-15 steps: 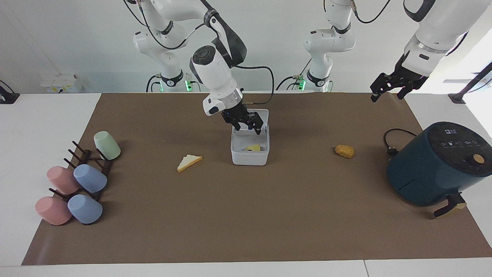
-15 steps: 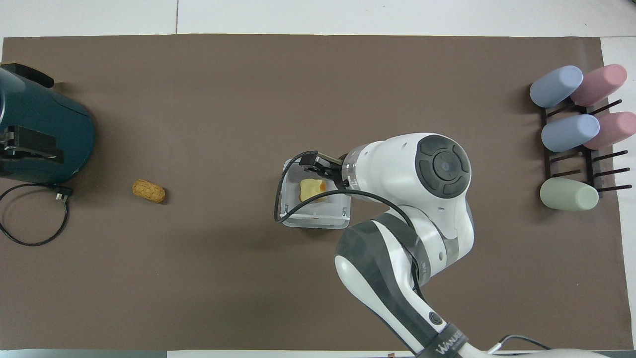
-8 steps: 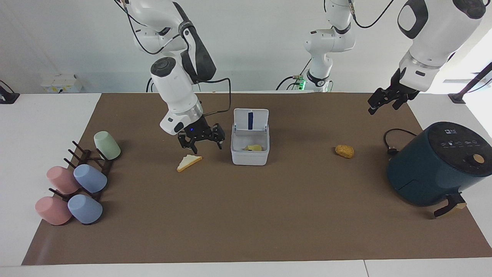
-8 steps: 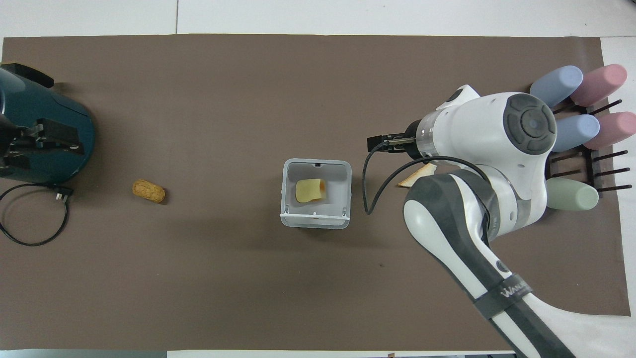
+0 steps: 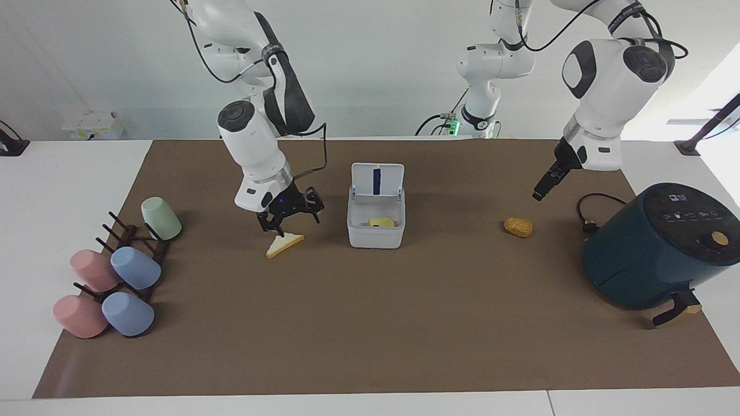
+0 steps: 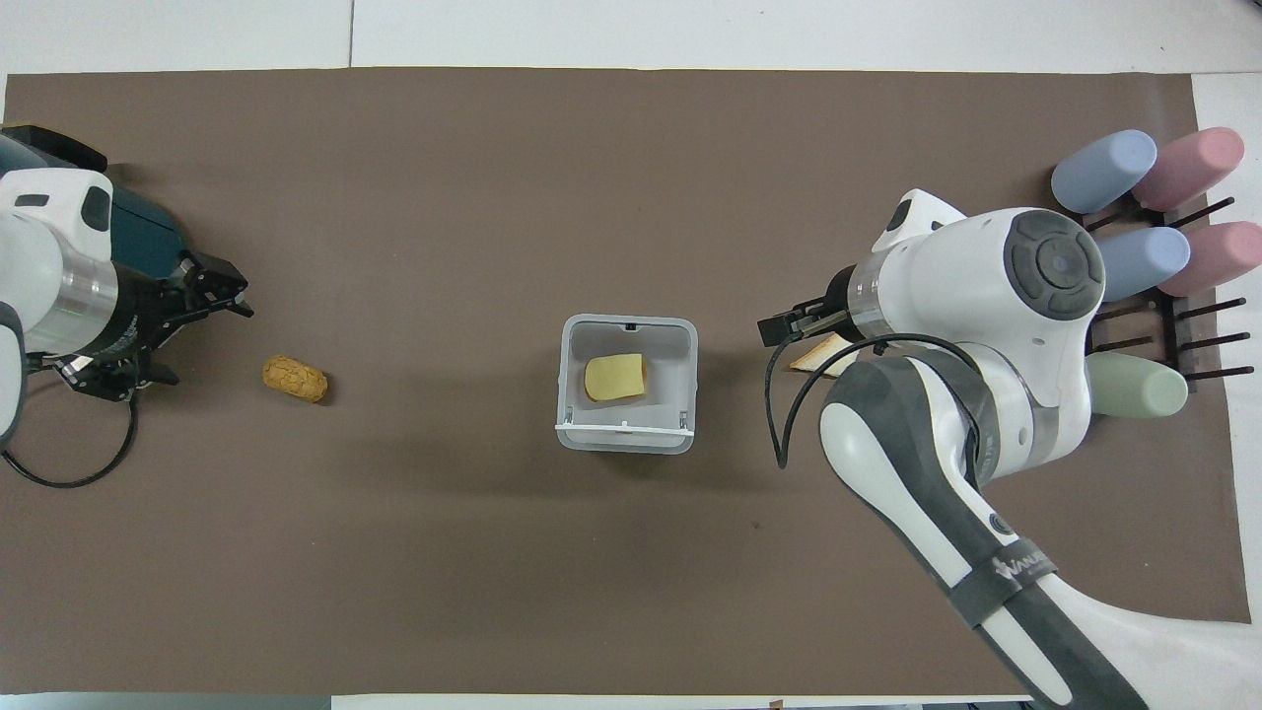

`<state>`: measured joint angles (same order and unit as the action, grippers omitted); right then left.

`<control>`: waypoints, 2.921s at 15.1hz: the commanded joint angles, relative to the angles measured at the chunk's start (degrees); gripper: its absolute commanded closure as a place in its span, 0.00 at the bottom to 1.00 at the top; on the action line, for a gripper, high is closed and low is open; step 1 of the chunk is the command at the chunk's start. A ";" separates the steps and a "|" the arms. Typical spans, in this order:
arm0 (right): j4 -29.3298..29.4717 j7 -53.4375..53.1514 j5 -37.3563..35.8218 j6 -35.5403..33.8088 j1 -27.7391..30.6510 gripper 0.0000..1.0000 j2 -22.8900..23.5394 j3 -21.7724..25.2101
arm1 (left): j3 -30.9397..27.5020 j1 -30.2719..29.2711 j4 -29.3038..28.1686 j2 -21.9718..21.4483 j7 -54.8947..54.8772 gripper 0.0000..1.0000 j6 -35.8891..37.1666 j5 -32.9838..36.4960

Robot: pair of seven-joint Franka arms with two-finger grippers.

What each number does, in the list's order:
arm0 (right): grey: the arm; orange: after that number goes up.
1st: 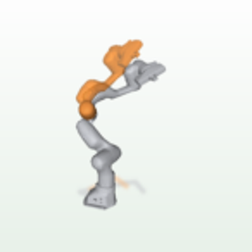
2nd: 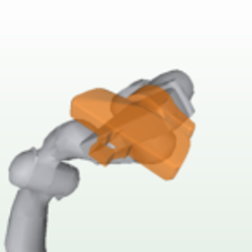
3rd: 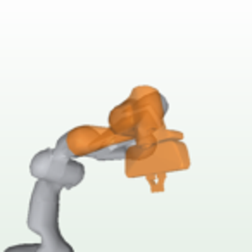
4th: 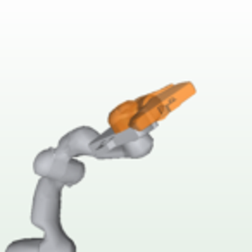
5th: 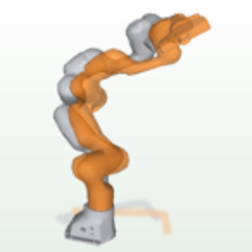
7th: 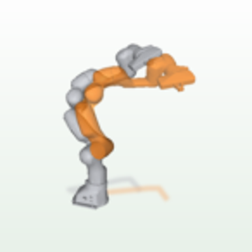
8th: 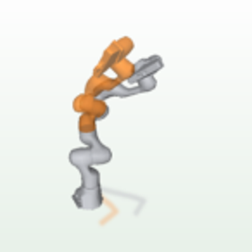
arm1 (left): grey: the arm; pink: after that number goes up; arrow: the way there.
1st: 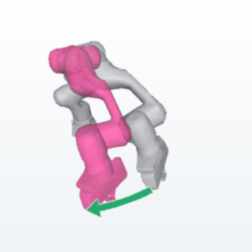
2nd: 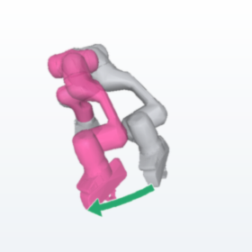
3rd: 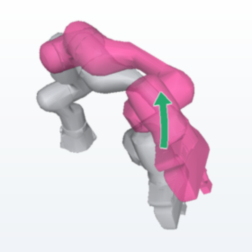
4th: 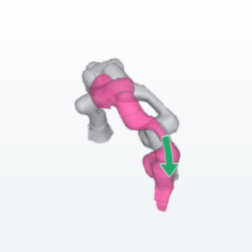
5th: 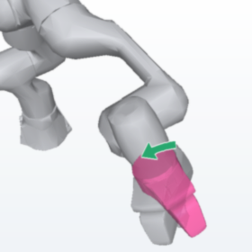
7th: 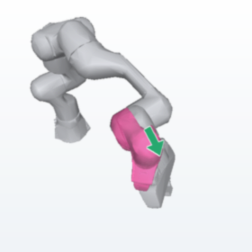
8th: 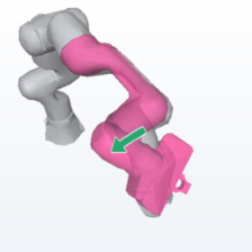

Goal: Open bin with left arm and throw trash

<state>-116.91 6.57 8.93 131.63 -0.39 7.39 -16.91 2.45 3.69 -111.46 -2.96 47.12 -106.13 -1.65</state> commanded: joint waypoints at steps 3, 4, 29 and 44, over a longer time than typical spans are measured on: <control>-6.31 1.43 -3.92 2.58 4.33 0.00 -3.26 -0.84 | -0.61 0.79 -10.51 -1.34 10.25 0.00 -8.37 -0.46; -6.39 3.09 -4.01 2.49 3.99 0.00 -3.43 -0.93 | -0.61 0.62 -11.84 -0.91 12.27 0.00 -10.04 -0.46; -8.07 62.34 -17.28 10.40 1.62 0.05 6.85 -0.84 | -0.26 0.53 -14.07 4.02 10.64 1.00 -21.68 -0.02; -8.33 55.75 -17.28 10.05 1.53 1.00 7.03 -1.01 | 0.36 29.52 3.27 8.24 -7.92 1.00 -18.14 -5.29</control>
<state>-125.27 64.01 -7.20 142.12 0.41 13.82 -17.37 3.67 30.29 -109.36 4.33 41.69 -125.14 -4.59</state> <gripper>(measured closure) 0.863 0.608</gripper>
